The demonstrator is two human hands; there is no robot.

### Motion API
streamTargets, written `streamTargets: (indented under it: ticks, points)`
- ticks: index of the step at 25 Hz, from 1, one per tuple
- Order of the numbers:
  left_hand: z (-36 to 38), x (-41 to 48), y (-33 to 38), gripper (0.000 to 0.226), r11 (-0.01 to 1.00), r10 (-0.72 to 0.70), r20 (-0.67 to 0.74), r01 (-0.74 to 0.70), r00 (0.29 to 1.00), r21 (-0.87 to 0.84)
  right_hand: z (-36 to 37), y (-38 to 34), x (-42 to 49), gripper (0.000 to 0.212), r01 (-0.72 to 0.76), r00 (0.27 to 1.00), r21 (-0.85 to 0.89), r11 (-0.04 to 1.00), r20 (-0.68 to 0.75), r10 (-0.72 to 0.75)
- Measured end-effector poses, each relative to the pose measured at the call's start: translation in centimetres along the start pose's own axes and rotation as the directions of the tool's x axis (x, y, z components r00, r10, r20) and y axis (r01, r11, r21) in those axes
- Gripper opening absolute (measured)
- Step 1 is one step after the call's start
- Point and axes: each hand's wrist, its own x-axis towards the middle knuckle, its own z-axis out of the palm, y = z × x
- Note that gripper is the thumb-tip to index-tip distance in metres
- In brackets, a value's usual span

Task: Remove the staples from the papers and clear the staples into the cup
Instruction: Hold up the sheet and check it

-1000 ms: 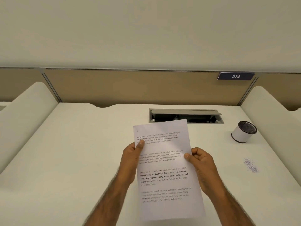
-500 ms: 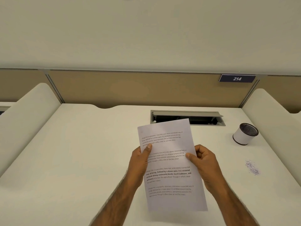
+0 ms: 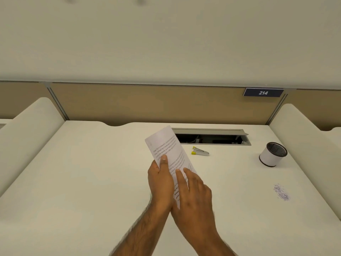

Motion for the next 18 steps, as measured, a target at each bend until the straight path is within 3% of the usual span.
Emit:
streamTargets:
  ticks: [2,5,8,11,13,14,16,18]
  points:
    - [0.2,-0.3,0.3,0.023,0.999,-0.032,-0.029,0.031,0.999,-0.037,0.5,-0.1,0.1,0.084,-0.004,0.999,-0.046,0.999,0.049,0.006]
    - [0.7,-0.6,0.0,0.026,0.992,-0.097,0.002,0.097,0.995,-0.081,1.0,0.2,0.3,0.065,0.032,0.999,-0.056,0.998,-0.012,-0.033]
    - [0.5,-1.1,0.4,0.045,0.98,-0.128,0.109,0.142,0.986,-0.138,0.0,1.4,1.4,0.038,0.001,0.998,0.022,1.0,-0.061,0.001]
    - [-1.2,-0.4,-0.1,0.066,0.999,-0.038,0.104,0.04,0.994,-0.022,-1.8,3.2,2.8,0.021,-0.111,0.993,0.194,0.975,-0.019,0.116]
    - [-3.4,1.2,-0.5,0.077,0.988,-0.022,0.035,0.017,0.999,0.157,-3.3,4.5,3.6,0.02,-0.239,0.971,0.523,0.818,0.119,0.207]
    - [-4.6,2.3,-0.8,0.087,0.976,-0.056,0.018,0.051,0.998,0.21,-4.1,5.3,3.8,0.02,-0.346,0.938,0.677,0.65,0.247,0.243]
    - [-6.6,4.3,-1.2,0.086,0.986,-0.146,0.099,0.137,0.984,0.095,-5.2,6.5,4.2,0.02,-0.529,0.845,0.799,0.288,0.464,0.266]
    - [-7.4,5.0,-0.7,0.059,0.968,-0.217,0.256,0.242,0.942,-0.069,-5.3,7.4,3.9,0.019,-0.598,0.788,0.791,0.127,0.552,0.274]
